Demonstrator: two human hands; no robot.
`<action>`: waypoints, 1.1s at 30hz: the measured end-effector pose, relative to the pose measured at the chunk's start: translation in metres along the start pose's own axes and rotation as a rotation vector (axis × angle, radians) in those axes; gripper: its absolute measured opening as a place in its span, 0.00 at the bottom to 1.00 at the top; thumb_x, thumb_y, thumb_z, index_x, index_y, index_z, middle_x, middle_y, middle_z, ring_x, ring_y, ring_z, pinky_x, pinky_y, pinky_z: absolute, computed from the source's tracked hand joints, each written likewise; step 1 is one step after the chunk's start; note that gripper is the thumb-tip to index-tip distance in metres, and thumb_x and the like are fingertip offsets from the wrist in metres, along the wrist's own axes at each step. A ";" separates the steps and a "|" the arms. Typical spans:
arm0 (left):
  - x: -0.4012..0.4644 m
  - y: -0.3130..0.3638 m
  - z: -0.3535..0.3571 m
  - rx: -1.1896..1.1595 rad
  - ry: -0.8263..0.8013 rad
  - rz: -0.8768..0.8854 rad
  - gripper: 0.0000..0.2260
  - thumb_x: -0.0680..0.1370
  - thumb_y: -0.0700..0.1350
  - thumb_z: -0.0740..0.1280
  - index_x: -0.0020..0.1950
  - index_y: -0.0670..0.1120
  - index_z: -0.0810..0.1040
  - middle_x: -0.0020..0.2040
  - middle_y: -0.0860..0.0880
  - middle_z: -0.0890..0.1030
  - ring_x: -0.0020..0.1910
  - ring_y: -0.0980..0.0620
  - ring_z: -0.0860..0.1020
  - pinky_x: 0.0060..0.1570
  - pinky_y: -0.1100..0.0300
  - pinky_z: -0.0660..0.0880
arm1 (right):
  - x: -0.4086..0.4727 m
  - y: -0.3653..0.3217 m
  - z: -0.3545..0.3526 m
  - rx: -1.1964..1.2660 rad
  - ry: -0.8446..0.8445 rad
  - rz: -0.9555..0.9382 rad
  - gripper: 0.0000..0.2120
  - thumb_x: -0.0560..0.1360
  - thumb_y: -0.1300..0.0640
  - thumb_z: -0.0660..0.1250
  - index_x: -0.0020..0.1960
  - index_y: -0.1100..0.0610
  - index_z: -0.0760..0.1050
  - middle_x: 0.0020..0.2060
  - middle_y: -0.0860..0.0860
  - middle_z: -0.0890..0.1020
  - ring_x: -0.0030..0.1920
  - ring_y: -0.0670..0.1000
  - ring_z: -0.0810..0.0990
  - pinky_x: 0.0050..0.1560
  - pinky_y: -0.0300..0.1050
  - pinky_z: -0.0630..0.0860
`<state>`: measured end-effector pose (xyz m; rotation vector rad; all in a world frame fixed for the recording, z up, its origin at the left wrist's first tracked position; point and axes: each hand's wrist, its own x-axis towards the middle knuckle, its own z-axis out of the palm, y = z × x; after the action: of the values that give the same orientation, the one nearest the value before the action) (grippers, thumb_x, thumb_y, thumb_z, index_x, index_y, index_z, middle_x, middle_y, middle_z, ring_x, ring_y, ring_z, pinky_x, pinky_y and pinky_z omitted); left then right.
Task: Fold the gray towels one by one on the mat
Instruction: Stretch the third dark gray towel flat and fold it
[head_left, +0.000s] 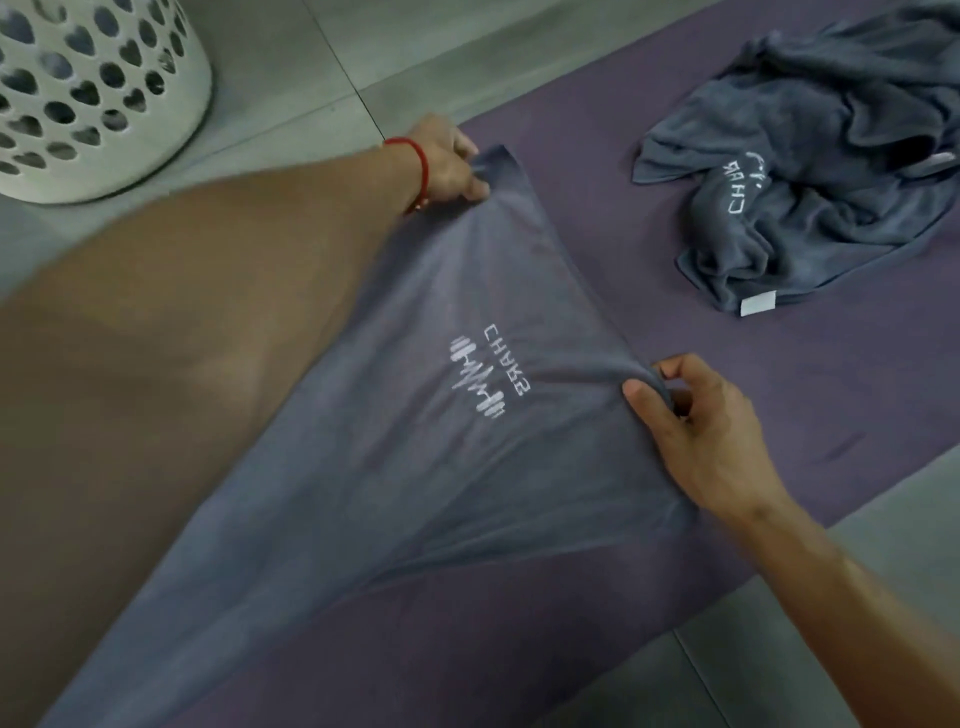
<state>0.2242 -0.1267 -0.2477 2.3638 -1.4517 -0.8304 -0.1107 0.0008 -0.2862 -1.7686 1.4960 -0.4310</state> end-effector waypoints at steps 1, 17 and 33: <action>0.003 0.006 -0.005 0.070 0.041 0.010 0.13 0.75 0.45 0.75 0.58 0.44 0.83 0.50 0.48 0.82 0.47 0.51 0.78 0.48 0.59 0.74 | 0.002 0.006 -0.002 0.019 -0.009 0.035 0.10 0.76 0.43 0.70 0.44 0.49 0.75 0.33 0.42 0.81 0.34 0.42 0.78 0.37 0.42 0.72; 0.031 -0.002 0.070 0.249 0.063 0.075 0.22 0.81 0.41 0.62 0.75 0.42 0.67 0.73 0.38 0.70 0.73 0.39 0.68 0.69 0.54 0.65 | 0.011 0.046 0.000 -0.201 0.073 0.072 0.09 0.80 0.44 0.64 0.49 0.49 0.73 0.39 0.49 0.81 0.41 0.57 0.78 0.46 0.51 0.77; -0.283 -0.192 0.121 0.549 0.251 0.242 0.25 0.83 0.50 0.55 0.80 0.49 0.61 0.82 0.47 0.55 0.81 0.46 0.53 0.76 0.36 0.51 | 0.004 0.013 0.031 -1.007 0.081 -0.492 0.17 0.74 0.59 0.65 0.62 0.61 0.71 0.52 0.63 0.72 0.48 0.65 0.73 0.44 0.61 0.70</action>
<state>0.1979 0.2229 -0.3422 2.4510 -1.9858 -0.0662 -0.0971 0.0067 -0.3162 -2.9591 1.4135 0.0691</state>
